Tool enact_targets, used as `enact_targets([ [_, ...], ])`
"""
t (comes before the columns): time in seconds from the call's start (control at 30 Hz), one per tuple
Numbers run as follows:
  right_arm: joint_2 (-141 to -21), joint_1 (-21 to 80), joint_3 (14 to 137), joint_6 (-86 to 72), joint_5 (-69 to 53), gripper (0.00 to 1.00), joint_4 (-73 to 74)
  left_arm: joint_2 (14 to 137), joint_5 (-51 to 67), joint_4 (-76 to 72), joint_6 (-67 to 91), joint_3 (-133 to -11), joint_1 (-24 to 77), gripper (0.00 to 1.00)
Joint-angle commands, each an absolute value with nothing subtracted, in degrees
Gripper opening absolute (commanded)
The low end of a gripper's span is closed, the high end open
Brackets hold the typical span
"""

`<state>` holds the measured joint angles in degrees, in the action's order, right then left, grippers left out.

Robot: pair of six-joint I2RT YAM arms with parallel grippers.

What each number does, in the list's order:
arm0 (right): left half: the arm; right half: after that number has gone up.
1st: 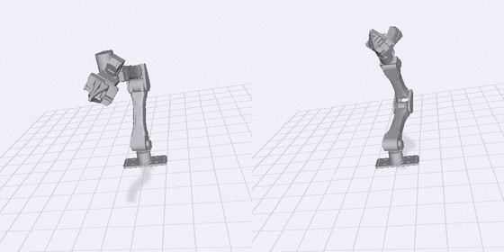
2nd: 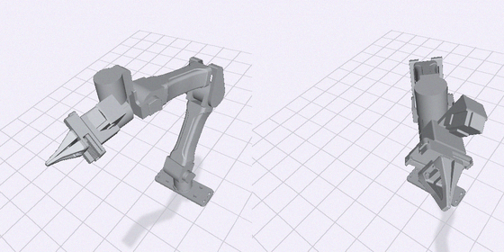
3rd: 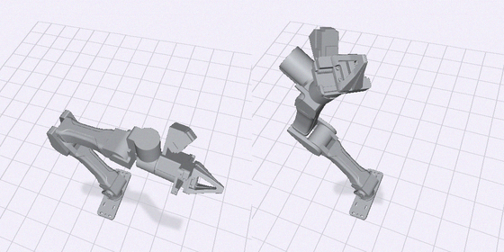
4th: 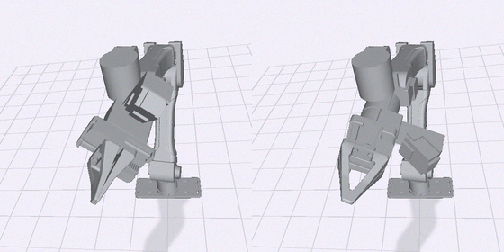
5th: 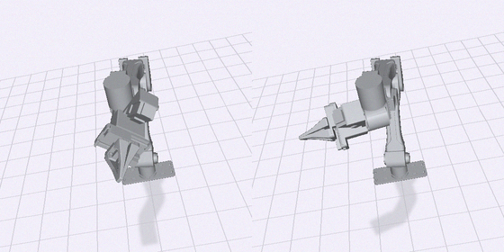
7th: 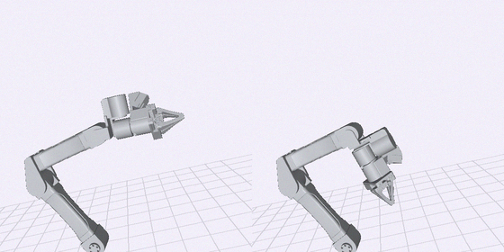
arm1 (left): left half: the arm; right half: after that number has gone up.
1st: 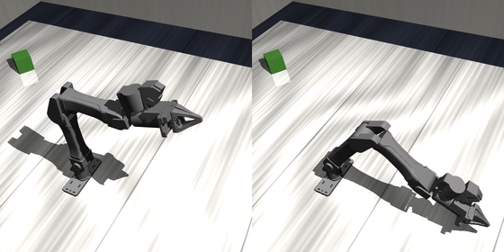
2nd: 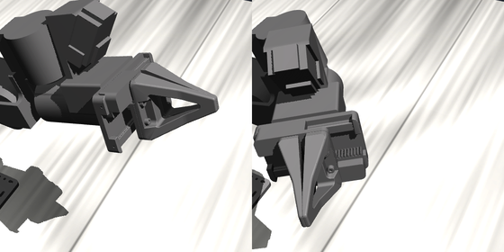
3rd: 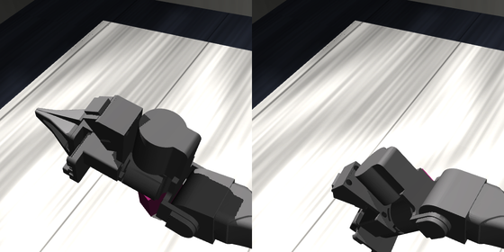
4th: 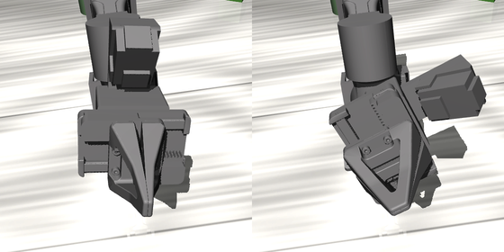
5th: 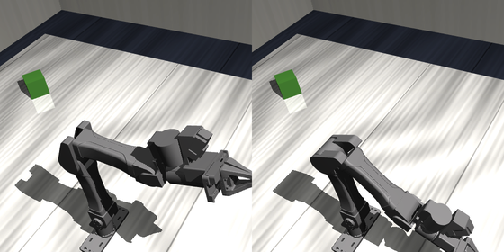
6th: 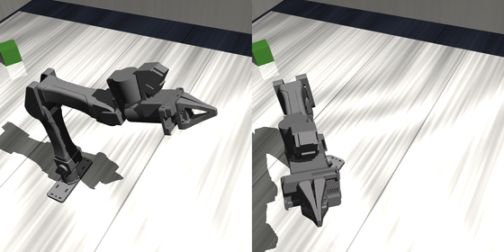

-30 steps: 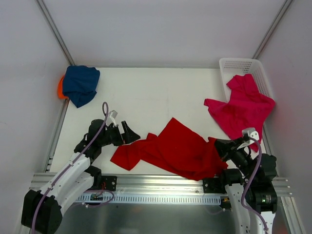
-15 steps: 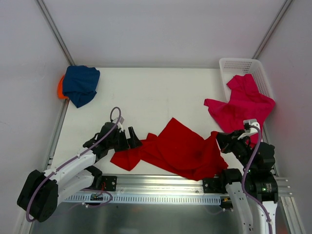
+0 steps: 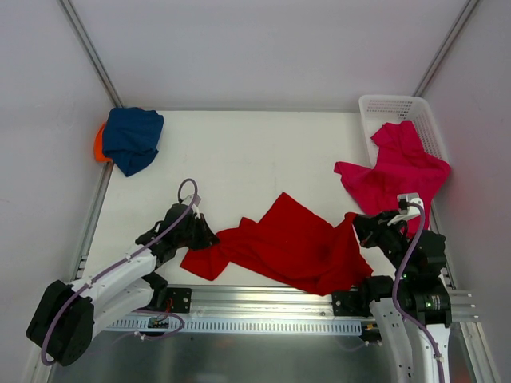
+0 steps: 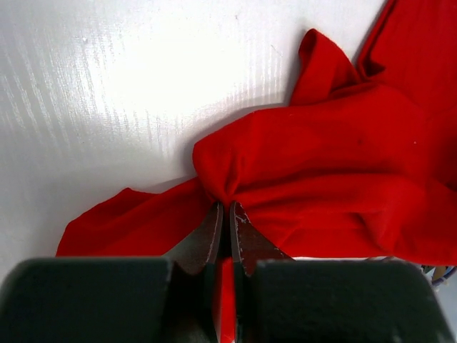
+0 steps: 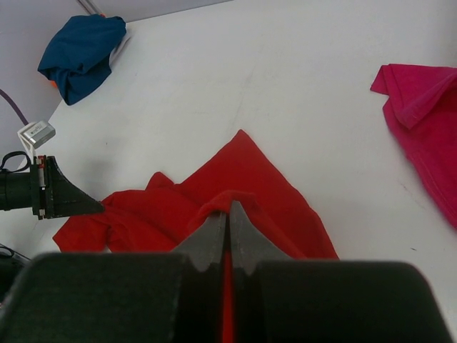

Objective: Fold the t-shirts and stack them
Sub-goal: Flatten out the tshirt

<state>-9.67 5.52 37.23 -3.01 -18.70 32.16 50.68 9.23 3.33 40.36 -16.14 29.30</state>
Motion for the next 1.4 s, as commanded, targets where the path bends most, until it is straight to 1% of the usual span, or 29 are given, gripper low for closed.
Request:
enact_targets([
  [0.0, -10.02, 5.19, 37.0, -4.04, -18.11, 0.0, 29.53, 50.63, 7.82, 3.51, 38.67, -17.58, 29.97, 0.0],
  [0.1, -10.19, 5.19, 36.56, -3.96, -18.28, 0.01, 29.18, 47.91, 7.82, 4.04, 37.36, -18.63, 30.32, 0.0],
  [0.13, -10.46, 5.27, 36.48, -3.78, -18.28, 0.01, 29.18, 47.03, 7.65, 6.31, 36.92, -19.5, 30.58, 0.0],
  [0.2, -10.63, 5.19, 36.12, -3.78, -18.46, 0.0, 29.09, 43.69, 7.12, 9.3, 34.81, -23.36, 31.37, 0.0],
  [0.37, -10.9, 5.19, 36.12, -3.25, -18.63, 0.0, 29.0, 36.49, 11.85, 19.22, 27.88, -34.69, 32.87, 0.0],
  [0.47, -11.07, 5.27, 36.56, -2.81, -18.72, 0.01, 29.27, 33.5, 20.81, 20.82, 25.76, -37.61, 32.87, 0.0],
  [0.5, -11.16, 5.19, 36.91, -2.73, -18.72, 0.01, 29.44, 33.14, 26.75, 20.92, 25.75, -37.88, 32.96, 0.0],
  [0.53, -11.25, 5.19, 37.09, -2.72, -18.72, 0.0, 29.7, 32.87, 30.11, 20.92, 26.1, -37.97, 32.87, 0.0],
  [0.6, -11.25, 5.19, 37.53, -2.81, -18.98, 0.01, 30.14, 32.08, 35.83, 21.44, 27.59, -37.18, 32.96, 0.0],
  [0.63, -11.25, 5.19, 37.88, -2.81, -19.16, 0.01, 30.15, 30.86, 40.64, 21.88, 29.16, -35.96, 33.13, 0.0],
  [0.7, -10.99, 5.19, 38.32, -2.64, -19.16, 0.01, 30.93, 28.75, 44.54, 22.67, 30.32, -34.55, 33.57, 0.0],
  [0.73, -10.99, 5.19, 38.76, -2.55, -19.07, 0.01, 31.37, 25.43, 47.26, 23.11, 31.11, -33.24, 34.1, 0.13],
  [0.8, -10.64, 5.19, 39.02, -2.02, -18.9, 0.01, 32.6, 21.81, 51.04, 24.78, 31.64, -31.82, 34.19, 0.34],
  [0.83, -10.46, 5.19, 39.02, -2.02, -18.81, 0.0, 32.87, 18.32, 57.5, 24.87, 32.51, -30.77, 34.28, 0.57],
  [0.87, -10.28, 5.19, 39.02, -2.11, -18.72, 0.0, 33.31, 16.45, 61.05, 24.79, 32.78, -30.5, 34.19, 0.71],
  [0.9, -9.67, 5.19, 38.85, -2.28, -18.72, 0.0, 33.48, 14.43, 63.87, 24.87, 34.09, -30.24, 34.28, 0.93],
  [0.93, -9.41, 5.19, 38.67, -2.46, -18.72, 0.01, 33.49, 10.06, 67.38, 24.87, 34.8, -30.32, 34.28, 0.99],
  [1.03, -8.79, 5.19, 38.06, -4.04, -19.07, 0.0, 33.22, 2.41, 72.32, 24.87, 35.16, -31.72, 34.19, 0.99],
  [1.13, -8.35, 5.19, 36.74, -5.8, -20.21, 0.01, 31.47, 0.96, 69.36, 24.79, 33.23, -35.06, 34.19, 0.99],
  [1.17, -8.44, 5.19, 36.04, -6.15, -20.39, 0.0, 31.2, 2.01, 65.87, 24.79, 32.44, -35.94, 34.19, 0.99],
  [1.23, -8.44, 5.19, 35.51, -7.2, -20.74, 0.01, 30.33, 8.06, 61.02, 25.13, 29.19, -38.66, 34.19, 0.99],
  [1.27, -8.52, 5.19, 35.33, -7.56, -21.0, 0.01, 30.15, 10.61, 53.08, 25.4, 28.14, -39.45, 34.19, 0.99],
  [1.3, -8.53, 5.19, 35.42, -7.73, -21.27, 0.01, 30.15, 15.94, 48.65, 25.66, 26.21, -40.77, 34.19, 0.99],
  [1.33, -8.53, 5.19, 35.68, -7.91, -21.53, 0.01, 30.15, 18.61, 43.99, 26.27, 25.23, -41.22, 34.19, 0.99],
  [1.37, -8.53, 5.19, 36.29, -7.82, -21.53, 0.0, 30.32, 21.5, 34.46, 26.37, 23.48, -41.48, 34.28, 0.99],
])
